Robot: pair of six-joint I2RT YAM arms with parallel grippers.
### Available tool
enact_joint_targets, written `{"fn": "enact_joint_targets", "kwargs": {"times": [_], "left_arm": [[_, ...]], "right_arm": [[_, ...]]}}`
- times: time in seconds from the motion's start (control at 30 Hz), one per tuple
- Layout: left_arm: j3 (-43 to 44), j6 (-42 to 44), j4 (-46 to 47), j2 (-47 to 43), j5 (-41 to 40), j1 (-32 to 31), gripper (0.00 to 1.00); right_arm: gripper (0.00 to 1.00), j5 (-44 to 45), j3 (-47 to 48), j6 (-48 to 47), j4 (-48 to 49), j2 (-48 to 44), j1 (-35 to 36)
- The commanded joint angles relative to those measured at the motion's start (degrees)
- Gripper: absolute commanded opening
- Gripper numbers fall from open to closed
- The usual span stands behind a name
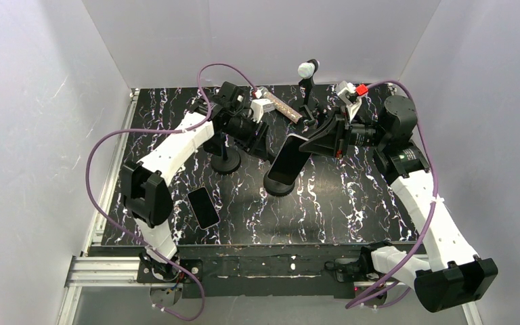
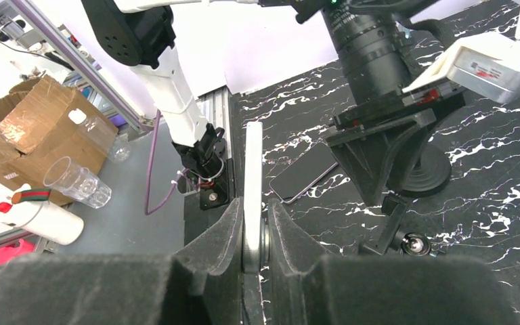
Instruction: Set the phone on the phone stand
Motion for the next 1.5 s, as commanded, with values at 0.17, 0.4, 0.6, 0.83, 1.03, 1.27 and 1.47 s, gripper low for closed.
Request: {"fn": "enact_joint_targets", "kwargs": {"times": [0.17, 0.4, 0.6, 0.83, 1.03, 1.27, 1.47], "left_arm": [[2.83, 0.24, 0.42, 2.15, 0.43, -0.04, 0.40], [2.40, -0.49, 2.22, 2.07, -0.44, -0.11, 0.37], [2.45, -0.44, 2.39, 2.74, -1.57, -0.90, 0.29], [1.40, -1.15, 2.78, 0.64, -4.89, -2.38, 0.12], [-1.07, -2.64, 4.01, -2.98, -7.53, -3.76, 0.00], [-4.08, -3.27, 5.26, -5.24, -6.68, -4.01, 0.00], [-4.90, -2.83, 5.40, -5.61, -4.68, -3.97, 0.00]], "right_arm": [[0.01, -1.00, 2.38, 0.99, 4.82, -0.53, 0.53], [0.01, -0.91, 2.21, 0.84, 4.73, -0.12, 0.80], [0.01, -0.78, 2.12, 0.51, 4.73, 0.89, 1.18], [0.01, -0.65, 2.97, -2.49, 2.85, 2.88, 3.46], [0.01, 1.21, 3.61, -7.74, 1.30, 5.21, 6.44], [0.01, -1.15, 3.88, -16.60, 0.42, 9.87, 10.08], [0.01, -4.65, 6.48, -24.34, -1.20, 14.68, 11.68]]}}
